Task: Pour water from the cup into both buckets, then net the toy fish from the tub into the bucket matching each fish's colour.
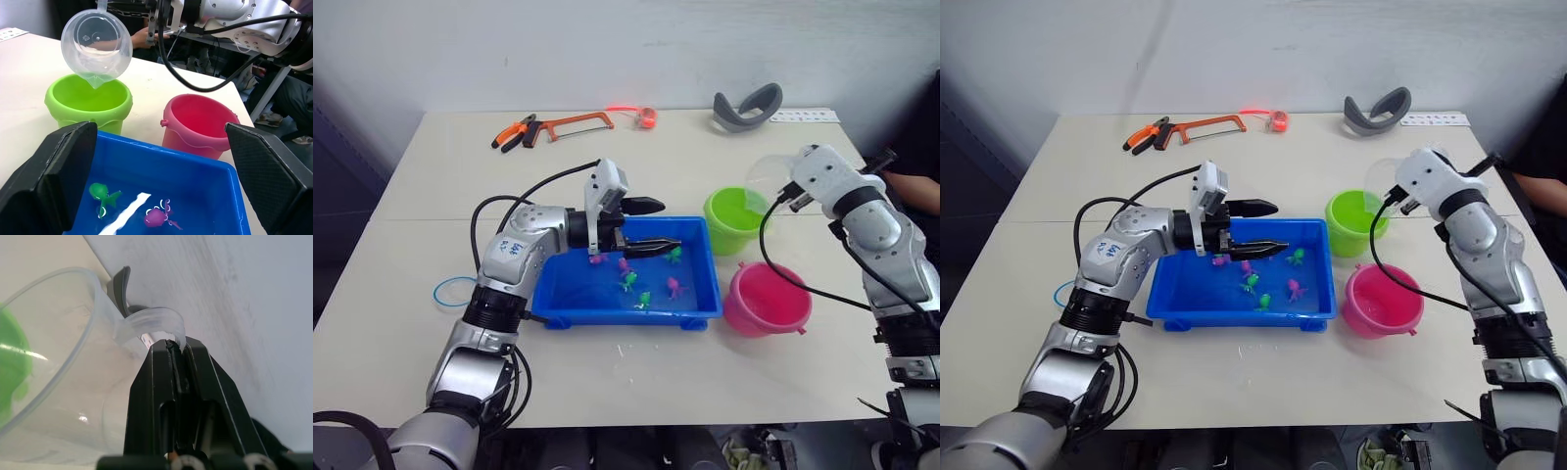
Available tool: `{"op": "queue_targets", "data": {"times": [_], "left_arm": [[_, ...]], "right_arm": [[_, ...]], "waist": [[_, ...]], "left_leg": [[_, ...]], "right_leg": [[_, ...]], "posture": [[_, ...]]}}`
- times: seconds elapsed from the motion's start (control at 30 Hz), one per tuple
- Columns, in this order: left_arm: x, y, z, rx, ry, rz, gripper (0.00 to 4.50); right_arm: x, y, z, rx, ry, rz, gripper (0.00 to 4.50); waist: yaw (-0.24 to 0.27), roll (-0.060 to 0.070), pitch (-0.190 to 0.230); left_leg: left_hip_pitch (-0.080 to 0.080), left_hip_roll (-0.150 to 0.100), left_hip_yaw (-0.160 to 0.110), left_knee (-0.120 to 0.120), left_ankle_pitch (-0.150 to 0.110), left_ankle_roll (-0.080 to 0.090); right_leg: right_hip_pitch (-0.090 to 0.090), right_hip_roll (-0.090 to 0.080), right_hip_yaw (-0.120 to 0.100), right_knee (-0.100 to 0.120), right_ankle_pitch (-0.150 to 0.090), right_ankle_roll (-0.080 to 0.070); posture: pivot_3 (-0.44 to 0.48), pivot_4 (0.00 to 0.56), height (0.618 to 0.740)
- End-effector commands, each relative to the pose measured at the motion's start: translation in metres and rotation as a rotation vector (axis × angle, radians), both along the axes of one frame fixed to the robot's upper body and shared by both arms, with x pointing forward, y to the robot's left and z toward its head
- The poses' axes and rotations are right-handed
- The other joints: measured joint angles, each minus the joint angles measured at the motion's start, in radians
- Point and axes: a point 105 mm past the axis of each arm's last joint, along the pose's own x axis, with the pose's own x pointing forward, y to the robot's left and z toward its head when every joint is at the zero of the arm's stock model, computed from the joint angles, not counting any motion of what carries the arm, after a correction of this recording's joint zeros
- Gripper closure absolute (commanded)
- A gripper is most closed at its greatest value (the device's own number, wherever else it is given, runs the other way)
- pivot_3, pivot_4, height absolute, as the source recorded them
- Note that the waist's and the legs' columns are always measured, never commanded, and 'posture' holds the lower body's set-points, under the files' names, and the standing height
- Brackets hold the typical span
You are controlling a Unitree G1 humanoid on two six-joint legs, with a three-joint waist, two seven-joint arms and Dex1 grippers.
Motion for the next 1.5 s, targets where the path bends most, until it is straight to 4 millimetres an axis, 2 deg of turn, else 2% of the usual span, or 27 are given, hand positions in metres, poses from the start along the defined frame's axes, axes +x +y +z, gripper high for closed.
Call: {"op": "queue_targets", "data": {"times": [0.03,0.13,0.33,0.5,0.6,0.67,0.73,0.87,1.03,1.1,1.23,1.37,1.5], "left_arm": [[-0.005,0.005,0.011,-0.025,-0.052,0.007,0.00],[-0.003,0.008,0.011,-0.020,-0.051,0.021,0.00],[-0.003,0.012,0.010,-0.018,-0.049,0.027,0.00],[-0.001,0.011,0.012,-0.019,-0.053,0.026,0.00],[-0.002,0.007,0.012,-0.021,-0.057,0.012,0.00],[-0.002,0.006,0.012,-0.019,-0.058,0.002,0.00],[-0.003,0.004,0.012,-0.017,-0.059,-0.011,0.00],[-0.005,0.001,0.013,-0.019,-0.060,-0.053,0.00],[-0.011,-0.005,0.017,-0.029,-0.054,-0.123,0.00],[-0.015,-0.007,0.018,-0.033,-0.046,-0.166,0.00],[-0.026,-0.008,0.019,-0.042,-0.027,-0.248,0.00],[-0.037,-0.006,0.024,-0.066,0.003,-0.326,0.00],[-0.049,-0.001,0.031,-0.067,0.032,-0.415,0.00]], "right_arm": [[-0.003,0.015,0.027,-0.310,-0.130,0.044,4.48],[-0.003,0.027,0.027,-0.485,-0.171,0.080,4.48],[-0.008,0.037,0.026,-0.662,-0.234,0.120,4.48],[-0.013,0.042,0.032,-0.725,-0.302,0.136,4.48],[-0.014,0.039,0.036,-0.671,-0.308,0.137,4.48],[-0.013,0.033,0.036,-0.556,-0.275,0.129,4.48],[-0.013,0.019,0.040,-0.351,-0.254,0.096,4.48],[-0.022,-0.001,0.050,-0.052,-0.236,0.060,4.48],[-0.039,-0.023,0.050,0.506,-0.182,0.049,4.48],[-0.054,-0.030,0.046,0.743,-0.150,0.062,4.48],[-0.090,-0.045,0.037,1.062,-0.124,0.050,4.48],[-0.120,-0.060,0.025,1.195,-0.119,-0.009,4.48],[-0.154,-0.096,-0.008,1.368,-0.185,-0.182,4.48]], "waist": [[0.000,0.000,0.000],[0.000,0.000,0.000],[-0.001,0.000,0.000],[-0.001,0.000,0.000],[-0.001,0.000,0.000],[0.000,0.000,0.000],[0.000,0.000,0.000],[0.003,0.000,0.000],[0.004,0.000,0.000],[0.004,0.000,0.000],[0.006,0.000,0.000],[0.008,0.000,0.000],[0.006,0.000,0.000]], "left_leg": [[0.000,0.000,0.000,0.000,0.000,0.000],[0.000,0.000,0.000,0.000,0.000,0.000],[0.000,0.000,0.000,0.000,0.000,0.000],[0.000,0.000,0.000,0.001,0.000,0.000],[0.000,0.000,0.000,0.003,0.000,0.000],[0.000,0.000,0.000,0.004,0.000,0.000],[0.000,0.000,0.000,0.004,0.000,0.000],[0.000,0.000,-0.001,0.007,0.000,0.000],[-0.001,0.001,-0.003,0.009,0.000,0.000],[-0.002,0.001,-0.004,0.009,0.000,0.000],[-0.002,0.001,-0.005,0.009,0.000,0.000],[-0.004,0.000,-0.006,0.009,0.000,0.000],[-0.004,0.000,-0.006,0.008,0.000,0.001]], "right_leg": [[0.000,0.000,0.000,0.000,0.000,0.000],[0.000,-0.001,0.000,0.000,0.000,0.000],[0.000,-0.001,0.000,0.000,0.000,0.000],[0.000,-0.001,0.000,0.001,0.000,0.000],[0.000,-0.001,0.000,0.002,0.000,0.000],[0.000,0.000,-0.001,0.003,0.000,0.000],[0.000,0.000,-0.001,0.004,0.000,0.000],[0.002,0.000,-0.004,0.005,0.000,0.000],[0.002,0.000,-0.008,0.008,0.000,0.000],[0.002,0.000,-0.008,0.009,0.000,0.000],[0.002,-0.001,-0.008,0.010,0.000,0.000],[0.002,-0.002,-0.007,0.008,0.000,0.000],[0.002,0.000,-0.006,0.006,0.000,0.000]], "posture": [[0.000,0.150,0.740],[0.000,0.150,0.740],[0.000,0.150,0.740],[0.000,0.150,0.740],[0.000,0.150,0.740],[0.000,0.150,0.740],[0.000,0.150,0.740],[0.000,0.150,0.740],[0.000,0.150,0.740],[0.000,0.150,0.740],[0.000,0.150,0.740],[0.000,0.150,0.740],[0.000,0.150,0.740]]}}
